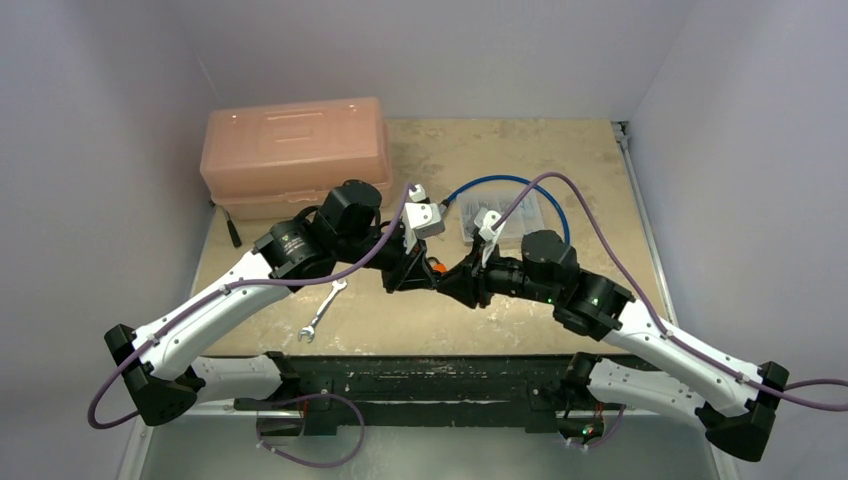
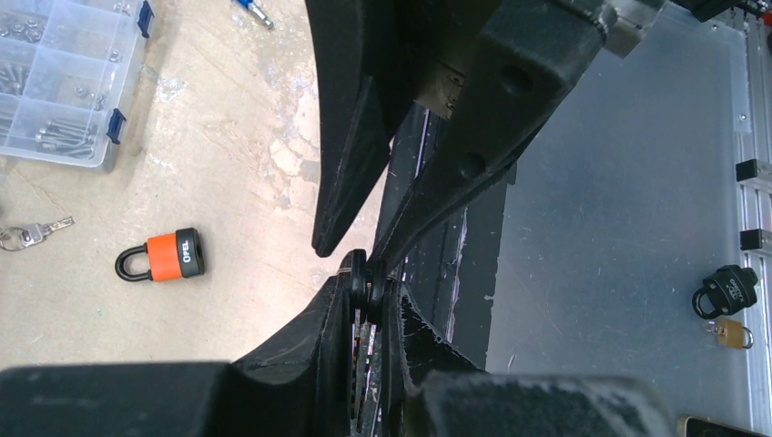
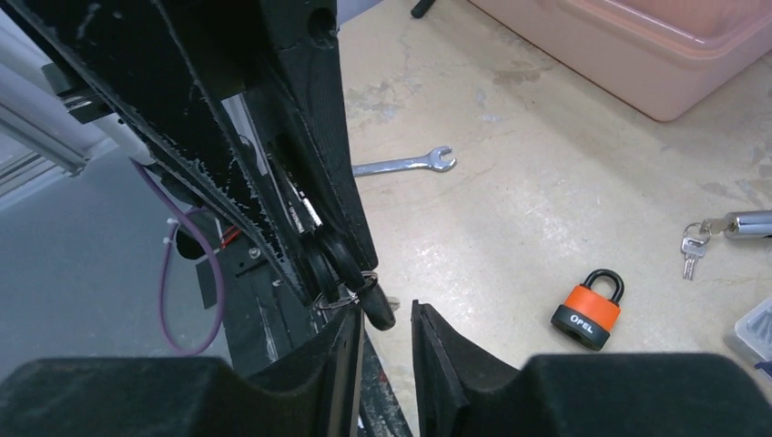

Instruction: Unlock with the key

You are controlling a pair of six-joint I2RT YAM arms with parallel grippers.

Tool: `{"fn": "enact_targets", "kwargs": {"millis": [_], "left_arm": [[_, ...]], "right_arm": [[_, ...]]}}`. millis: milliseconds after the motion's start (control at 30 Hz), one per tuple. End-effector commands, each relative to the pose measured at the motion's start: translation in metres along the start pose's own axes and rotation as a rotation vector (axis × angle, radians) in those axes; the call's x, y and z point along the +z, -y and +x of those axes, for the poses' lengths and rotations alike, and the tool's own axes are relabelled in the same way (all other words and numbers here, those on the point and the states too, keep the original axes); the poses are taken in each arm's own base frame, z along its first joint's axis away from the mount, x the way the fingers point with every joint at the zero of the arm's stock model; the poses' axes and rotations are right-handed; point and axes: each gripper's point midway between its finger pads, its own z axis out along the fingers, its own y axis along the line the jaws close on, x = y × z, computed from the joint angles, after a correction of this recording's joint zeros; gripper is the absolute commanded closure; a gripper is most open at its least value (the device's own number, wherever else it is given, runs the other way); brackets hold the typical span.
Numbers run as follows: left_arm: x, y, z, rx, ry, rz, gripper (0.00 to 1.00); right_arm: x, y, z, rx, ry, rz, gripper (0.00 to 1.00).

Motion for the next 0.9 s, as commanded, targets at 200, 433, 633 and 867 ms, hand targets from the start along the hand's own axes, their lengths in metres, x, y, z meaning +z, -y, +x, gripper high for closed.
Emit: {"fn": "enact_targets", "kwargs": {"millis": [200, 433, 633, 867], "left_arm": [[-0.005, 0.007, -0.021, 0.045, 0.059, 0.032, 1.00], [-0.005, 0.005, -0.024, 0.050, 0.068, 0.021, 1.00], [-0.003, 0.002, -0.029, 0.047, 0.085, 0.009, 1.00], [0.012, -0.015, -0.045, 0.032, 0.103, -0.035, 0.66]], "right_arm": [[-0.005, -0.017, -0.026, -0.035, 0.064, -0.074, 0.74], [-0.005, -0.020, -0.025, -0.033, 0.062, -0.094, 1.00], [-0.006, -0.025, -0.020, -0.005, 0.074, -0.123, 1.00], [-0.012, -0.043, -0.006, 0.071, 0.078, -0.229, 1.00]]}}
